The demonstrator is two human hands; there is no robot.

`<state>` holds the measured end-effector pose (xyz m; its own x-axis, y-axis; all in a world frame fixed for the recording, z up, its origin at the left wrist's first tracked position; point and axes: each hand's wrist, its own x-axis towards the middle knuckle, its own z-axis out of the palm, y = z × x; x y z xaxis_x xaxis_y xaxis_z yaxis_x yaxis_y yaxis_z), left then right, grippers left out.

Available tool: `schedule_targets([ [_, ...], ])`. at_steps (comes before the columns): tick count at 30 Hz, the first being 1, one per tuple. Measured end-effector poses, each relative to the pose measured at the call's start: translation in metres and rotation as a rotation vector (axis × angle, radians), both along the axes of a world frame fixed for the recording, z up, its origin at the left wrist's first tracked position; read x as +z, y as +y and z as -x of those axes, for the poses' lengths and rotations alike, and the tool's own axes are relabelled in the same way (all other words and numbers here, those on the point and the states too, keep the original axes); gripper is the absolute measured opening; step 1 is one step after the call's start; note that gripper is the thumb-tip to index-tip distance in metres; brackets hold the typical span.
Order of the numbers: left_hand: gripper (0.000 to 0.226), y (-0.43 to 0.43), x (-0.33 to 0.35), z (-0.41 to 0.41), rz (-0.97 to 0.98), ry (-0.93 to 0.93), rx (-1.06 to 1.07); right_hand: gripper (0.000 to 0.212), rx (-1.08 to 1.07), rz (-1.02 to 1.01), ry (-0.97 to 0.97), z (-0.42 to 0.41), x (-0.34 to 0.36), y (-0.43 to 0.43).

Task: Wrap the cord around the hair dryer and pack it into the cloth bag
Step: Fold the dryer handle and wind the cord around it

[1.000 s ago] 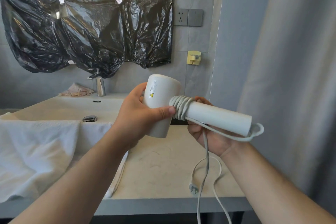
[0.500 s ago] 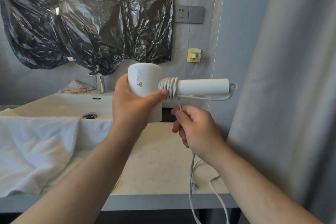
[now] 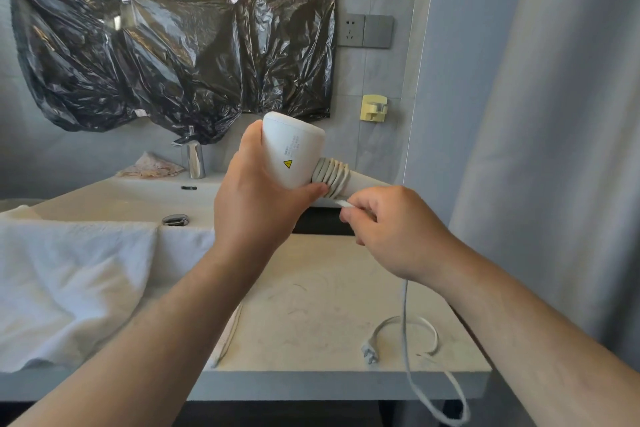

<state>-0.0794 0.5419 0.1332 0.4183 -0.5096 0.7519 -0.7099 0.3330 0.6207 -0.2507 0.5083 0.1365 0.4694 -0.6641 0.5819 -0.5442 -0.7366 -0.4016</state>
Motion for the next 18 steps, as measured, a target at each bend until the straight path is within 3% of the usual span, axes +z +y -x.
schedule_targets([
  [5,0.09,-0.001,0.005,-0.006,-0.096,-0.047,-0.062,0.03,-0.028,0.109,0.037,0.014,0.012,-0.012],
  [9,0.089,-0.004,0.002,-0.008,-0.164,-0.046,-0.12,0.009,0.013,0.177,-0.047,0.022,0.012,-0.024],
  [14,0.088,-0.009,-0.003,-0.011,-0.212,0.027,-0.18,0.008,0.128,0.206,-0.084,0.027,0.008,-0.029],
  [18,0.091,-0.014,-0.004,-0.009,-0.25,0.002,-0.185,0.005,0.065,0.203,-0.15,0.024,0.0,-0.029],
])
